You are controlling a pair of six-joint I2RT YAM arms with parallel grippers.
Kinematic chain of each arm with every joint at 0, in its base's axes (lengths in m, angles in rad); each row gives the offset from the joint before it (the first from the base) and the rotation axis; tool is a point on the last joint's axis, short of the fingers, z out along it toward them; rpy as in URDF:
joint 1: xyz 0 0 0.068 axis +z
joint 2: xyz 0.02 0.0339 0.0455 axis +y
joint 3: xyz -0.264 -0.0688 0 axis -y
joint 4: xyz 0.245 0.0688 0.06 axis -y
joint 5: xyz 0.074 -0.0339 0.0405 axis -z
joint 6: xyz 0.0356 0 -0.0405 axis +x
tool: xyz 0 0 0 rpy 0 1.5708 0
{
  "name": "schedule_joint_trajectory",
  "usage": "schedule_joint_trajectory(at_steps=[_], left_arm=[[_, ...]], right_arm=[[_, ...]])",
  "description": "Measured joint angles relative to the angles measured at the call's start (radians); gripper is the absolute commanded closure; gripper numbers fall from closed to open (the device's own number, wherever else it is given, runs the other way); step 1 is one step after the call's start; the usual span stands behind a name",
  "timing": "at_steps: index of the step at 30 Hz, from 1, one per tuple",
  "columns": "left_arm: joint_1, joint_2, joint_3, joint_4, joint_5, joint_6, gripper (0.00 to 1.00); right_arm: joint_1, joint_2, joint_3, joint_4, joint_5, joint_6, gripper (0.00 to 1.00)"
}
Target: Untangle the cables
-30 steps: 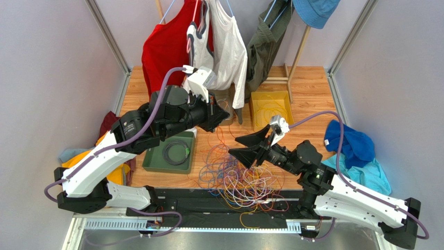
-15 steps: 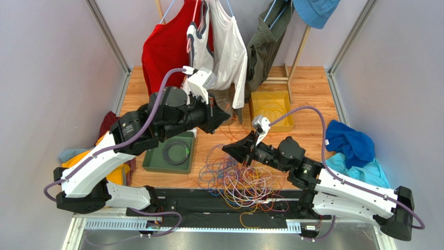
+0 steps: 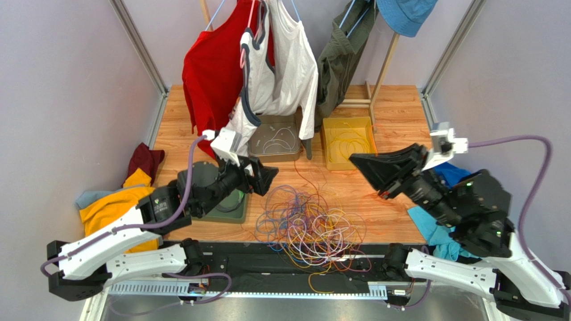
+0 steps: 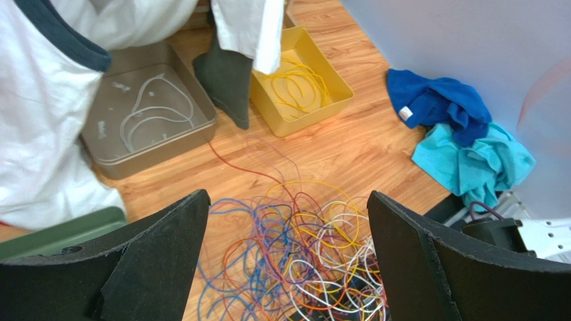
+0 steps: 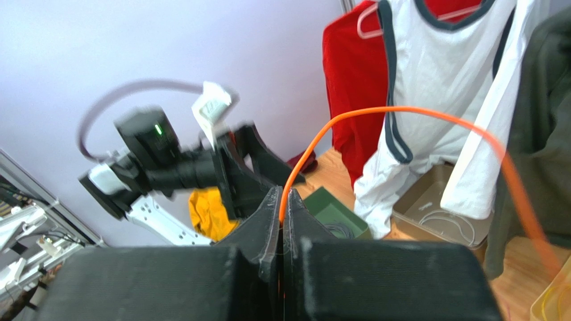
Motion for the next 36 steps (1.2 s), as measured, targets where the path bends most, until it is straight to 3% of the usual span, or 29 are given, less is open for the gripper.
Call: schedule_joint_trajectory(at_steps=[6, 9, 14, 23, 30, 36], left_arm=[[0.0, -0.158, -0.399, 0.484, 0.131, 0.034, 0.03], [0.0, -0.123, -0.449, 0.619, 0.207, 0.034, 0.02], [-0.019, 0.041, -0.439, 0.828, 0.351, 0.035, 0.02], [-0.069, 0.22, -0.439, 1.043, 0.465, 0.066, 0.02], [-0.07, 0.298, -0.428, 1.144, 0.52, 0.069, 0.16], [-0.071, 0.362, -0.393, 1.194, 0.566, 0.068, 0.03]], right_arm=[[0.0, 0.084, 0.159, -0.105, 0.009, -0.01, 1.0], [0.0, 0.124, 0.163, -0.147, 0.009, -0.009, 1.0], [0.0, 0.16, 0.153, -0.175, 0.008, -0.005, 1.0], [0.0, 0.176, 0.15, -0.172, -0.038, 0.02, 1.0], [0.0, 0.19, 0.15, -0.172, -0.073, 0.037, 1.0], [0.0, 0.192, 0.15, -0.171, -0.097, 0.048, 1.0]])
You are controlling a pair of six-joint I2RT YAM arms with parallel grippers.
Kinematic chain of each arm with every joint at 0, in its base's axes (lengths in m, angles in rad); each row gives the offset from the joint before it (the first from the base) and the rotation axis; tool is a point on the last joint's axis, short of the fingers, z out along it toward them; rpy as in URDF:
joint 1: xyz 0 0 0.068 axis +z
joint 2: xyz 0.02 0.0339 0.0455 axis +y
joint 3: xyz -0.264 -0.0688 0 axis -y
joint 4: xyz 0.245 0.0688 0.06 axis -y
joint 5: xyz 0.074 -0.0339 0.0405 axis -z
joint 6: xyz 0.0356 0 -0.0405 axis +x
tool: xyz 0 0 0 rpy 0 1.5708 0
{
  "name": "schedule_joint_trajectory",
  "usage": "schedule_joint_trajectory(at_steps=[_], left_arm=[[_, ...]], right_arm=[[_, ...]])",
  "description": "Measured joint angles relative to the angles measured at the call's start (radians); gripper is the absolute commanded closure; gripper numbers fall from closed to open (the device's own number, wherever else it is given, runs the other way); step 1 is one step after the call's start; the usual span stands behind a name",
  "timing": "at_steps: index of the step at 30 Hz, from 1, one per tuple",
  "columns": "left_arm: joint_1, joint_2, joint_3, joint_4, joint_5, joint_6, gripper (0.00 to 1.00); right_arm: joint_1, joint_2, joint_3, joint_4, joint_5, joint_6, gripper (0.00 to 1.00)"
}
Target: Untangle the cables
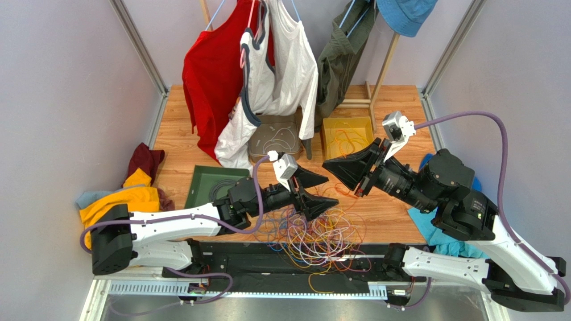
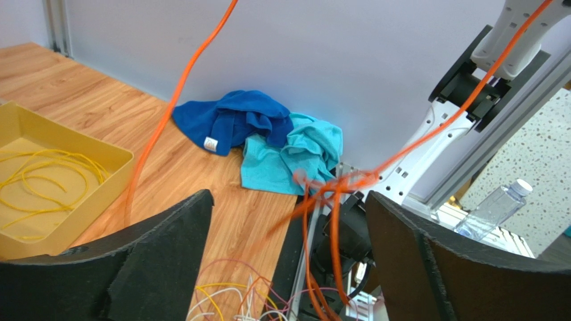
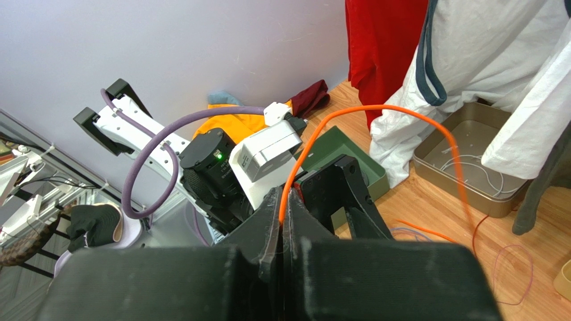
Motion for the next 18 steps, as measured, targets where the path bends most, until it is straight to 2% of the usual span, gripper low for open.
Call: schedule_joint_trajectory(at_steps=[4, 7, 8, 10, 11, 18], left_arm=[[-0.001, 0.004, 0.0, 0.031, 0.01, -0.002, 0.05], [-0.001, 0.004, 0.0, 0.041, 0.01, 0.0, 0.29], [0.0, 0.004, 0.0, 0.042, 0.011, 0.002, 0.51], [-0.001, 0.004, 0.0, 0.044, 0.013, -0.002, 0.79], [0.0, 0.004, 0.0, 0.044, 0.013, 0.003, 1.0], [-0.002, -0.008, 0.004, -0.034, -0.01, 0.011, 1.0]], right_arm=[[0.0, 0.001, 0.0, 0.0, -0.011, 0.004, 1.0], [0.0, 0.001, 0.0, 0.001, -0.019, 0.008, 1.0], [0.0, 0.001, 0.0, 0.003, -0.022, 0.009, 1.0], [0.0, 0.001, 0.0, 0.008, -0.026, 0.011, 1.0], [0.0, 0.001, 0.0, 0.009, -0.026, 0.011, 1.0], [0.0, -0.011, 0.0, 0.006, -0.013, 0.008, 1.0]])
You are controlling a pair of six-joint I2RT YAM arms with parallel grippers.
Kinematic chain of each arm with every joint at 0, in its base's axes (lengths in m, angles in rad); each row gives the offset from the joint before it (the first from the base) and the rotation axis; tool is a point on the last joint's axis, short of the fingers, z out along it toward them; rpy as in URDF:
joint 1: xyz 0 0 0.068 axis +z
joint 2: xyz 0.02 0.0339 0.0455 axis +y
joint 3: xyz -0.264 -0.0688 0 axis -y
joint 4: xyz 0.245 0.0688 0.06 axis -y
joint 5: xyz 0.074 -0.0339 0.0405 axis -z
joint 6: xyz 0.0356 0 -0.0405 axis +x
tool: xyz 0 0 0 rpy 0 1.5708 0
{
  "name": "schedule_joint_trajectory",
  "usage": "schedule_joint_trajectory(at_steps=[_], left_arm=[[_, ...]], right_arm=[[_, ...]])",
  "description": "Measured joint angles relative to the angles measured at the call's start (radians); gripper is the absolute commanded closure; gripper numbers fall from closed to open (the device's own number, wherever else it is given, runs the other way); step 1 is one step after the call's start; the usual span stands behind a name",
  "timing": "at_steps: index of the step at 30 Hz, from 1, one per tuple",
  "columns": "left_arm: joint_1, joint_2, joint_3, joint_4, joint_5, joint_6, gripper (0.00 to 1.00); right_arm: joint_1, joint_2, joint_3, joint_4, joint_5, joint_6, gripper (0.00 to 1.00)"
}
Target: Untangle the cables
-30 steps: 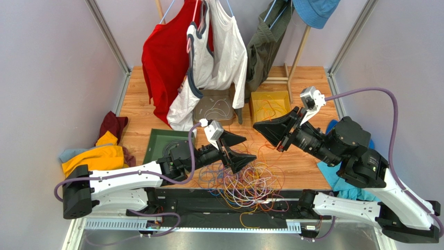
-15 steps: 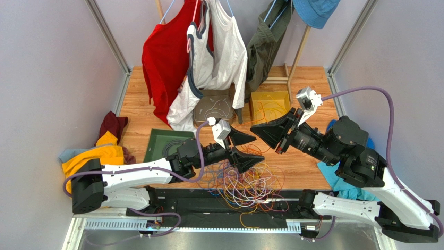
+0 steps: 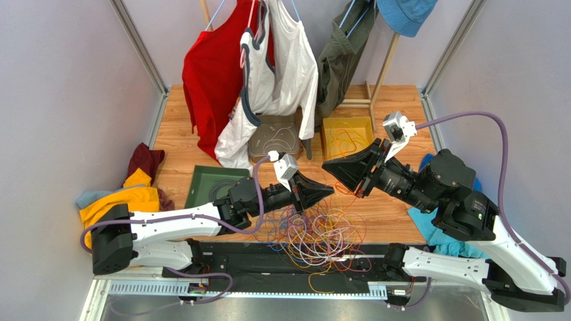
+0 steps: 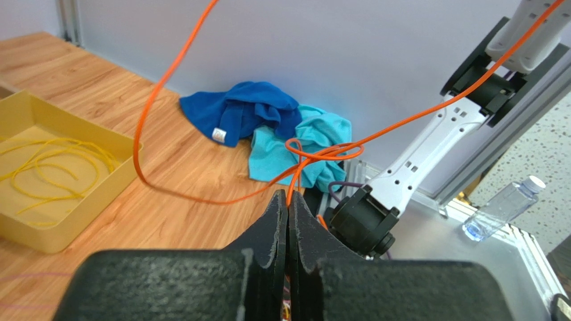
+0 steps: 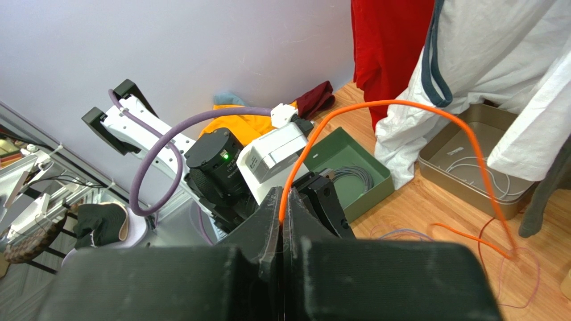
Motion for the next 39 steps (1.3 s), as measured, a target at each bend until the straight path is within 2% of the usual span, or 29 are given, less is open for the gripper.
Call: schedule_joint_trajectory(at_steps=[5, 9, 11, 15, 20, 24, 30, 34, 35, 37, 38, 39], left_arm=[[0.0, -0.068, -0.008, -0.098, -0.084, -0.002, 1.0], [0.001, -0.093, -0.013, -0.22, -0.206, -0.042, 1.0], [0.016, -0.075, -0.012, -0.327, -0.264, -0.106, 1.0], [0.103, 0.029, -0.049, -0.453, -0.266, -0.282, 1.0], [0.127, 0.178, -0.148, -0.312, -0.15, -0.487, 1.0], [0.126, 0.34, -0.159, -0.148, -0.044, -0.591, 1.0], [0.124, 0.506, -0.169, 0.093, 0.063, -0.684, 1.0], [0.122, 0.538, -0.209, 0.238, 0.103, -0.712, 1.0], [0.122, 0.537, -0.219, 0.267, 0.109, -0.714, 0.86], [0.122, 0.521, -0.241, 0.287, 0.116, -0.704, 0.7], [0.122, 0.506, -0.252, 0.273, 0.114, -0.691, 0.55], [0.123, 0.492, -0.267, 0.241, 0.107, -0.677, 0.48]], right_arm=[[0.0, -0.023, 0.0, -0.008, 0.023, -0.006, 1.0], [0.0, -0.04, 0.008, -0.014, 0.04, -0.014, 1.0], [0.0, -0.037, 0.037, -0.032, 0.053, -0.026, 1.0], [0.0, -0.027, 0.11, -0.07, 0.084, -0.06, 1.0], [0.0, 0.008, 0.174, -0.223, 0.127, -0.116, 1.0], [0.0, 0.087, 0.246, -0.327, 0.137, -0.152, 1.0], [0.0, 0.118, 0.309, -0.419, 0.147, -0.198, 1.0], [0.0, 0.121, 0.351, -0.449, 0.15, -0.213, 1.0], [0.0, 0.12, 0.355, -0.449, 0.151, -0.215, 1.0], [0.0, 0.119, 0.356, -0.447, 0.151, -0.215, 1.0], [0.0, 0.119, 0.356, -0.431, 0.151, -0.215, 1.0], [0.0, 0.118, 0.36, -0.385, 0.151, -0.215, 1.0]])
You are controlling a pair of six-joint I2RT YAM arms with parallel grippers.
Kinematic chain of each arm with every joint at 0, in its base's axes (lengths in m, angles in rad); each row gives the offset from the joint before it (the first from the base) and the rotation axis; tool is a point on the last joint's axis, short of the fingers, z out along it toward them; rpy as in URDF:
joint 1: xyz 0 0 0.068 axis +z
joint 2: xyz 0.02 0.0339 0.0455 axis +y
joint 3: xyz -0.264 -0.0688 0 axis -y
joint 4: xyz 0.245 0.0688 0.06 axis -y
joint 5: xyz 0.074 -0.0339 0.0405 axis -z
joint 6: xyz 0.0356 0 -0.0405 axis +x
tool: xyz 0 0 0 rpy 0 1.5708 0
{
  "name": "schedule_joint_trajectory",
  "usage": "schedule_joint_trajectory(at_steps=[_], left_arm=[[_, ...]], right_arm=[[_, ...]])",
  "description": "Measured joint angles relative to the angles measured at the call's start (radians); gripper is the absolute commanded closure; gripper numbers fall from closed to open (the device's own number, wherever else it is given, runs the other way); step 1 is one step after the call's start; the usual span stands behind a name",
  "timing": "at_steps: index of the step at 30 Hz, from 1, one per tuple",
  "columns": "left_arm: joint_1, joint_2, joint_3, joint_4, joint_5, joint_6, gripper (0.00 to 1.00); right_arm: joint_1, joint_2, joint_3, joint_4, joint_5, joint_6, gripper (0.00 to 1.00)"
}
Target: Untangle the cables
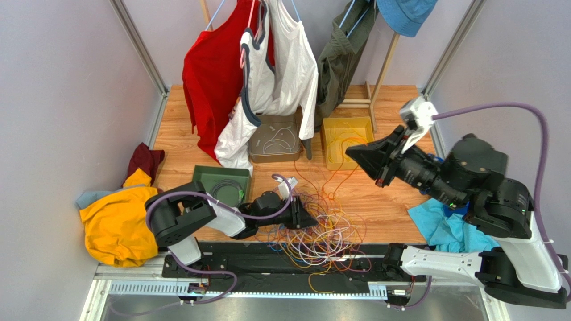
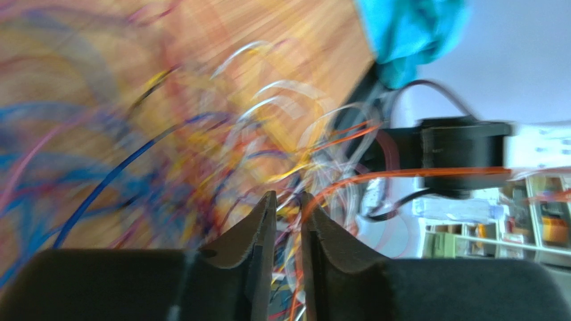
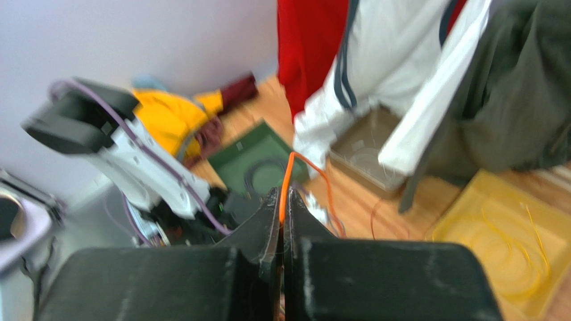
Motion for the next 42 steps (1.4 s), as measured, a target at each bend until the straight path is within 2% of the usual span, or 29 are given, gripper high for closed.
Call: schedule_joint_trajectory(at_steps=[1, 2, 5, 12, 16, 18, 21, 23, 26, 29, 33, 38, 42], left_arm=[[0.0, -0.012, -0.014, -0.036, -0.007, 0.017, 0.42], [0.0, -0.027, -0.031, -0.08, -0.017, 0.027, 0.29], [-0.005, -0.123, -0.056, -0.208, -0.05, 0.069, 0.2], [-0.055, -0.416, -0.055, -0.36, -0.18, 0.2, 0.14], [-0.087, -0.56, -0.053, -0.398, -0.29, 0.242, 0.01], [-0.089, -0.602, -0.046, -0.43, -0.354, 0.237, 0.01], [-0.084, -0.643, -0.029, -0.5, -0.451, 0.15, 0.01], [-0.059, -0.662, -0.042, -0.488, -0.446, 0.141, 0.07], [-0.045, -0.684, -0.098, -0.373, -0.421, 0.155, 0.09], [-0.06, -0.69, -0.094, -0.354, -0.419, 0.18, 0.09], [-0.13, -0.691, -0.065, -0.303, -0.493, 0.246, 0.09], [-0.227, -0.652, -0.057, -0.106, -0.555, 0.375, 0.12], [-0.248, -0.597, -0.05, 0.024, -0.554, 0.454, 0.16]], right_arm=[[0.0, -0.001, 0.01, 0.033, 0.0, 0.0, 1.0], [0.0, -0.004, 0.021, 0.063, 0.0, 0.0, 1.0], [0.0, -0.024, 0.05, 0.149, 0.0, 0.0, 1.0], [0.0, -0.061, 0.069, 0.233, -0.005, 0.006, 1.0], [0.0, -0.059, 0.046, 0.24, -0.008, 0.012, 1.0], [0.0, -0.058, 0.034, 0.241, -0.011, 0.016, 1.0], [0.0, -0.055, 0.022, 0.244, -0.018, 0.021, 1.0], [0.0, -0.053, 0.018, 0.245, -0.022, 0.023, 1.0], [0.0, -0.052, 0.012, 0.249, -0.026, 0.024, 1.0], [0.0, -0.053, -0.001, 0.264, -0.027, 0.027, 1.0], [0.0, -0.054, -0.039, 0.285, -0.033, 0.034, 1.0], [0.0, -0.051, -0.064, 0.29, -0.04, 0.045, 1.0], [0.0, -0.051, -0.067, 0.296, -0.045, 0.05, 1.0]])
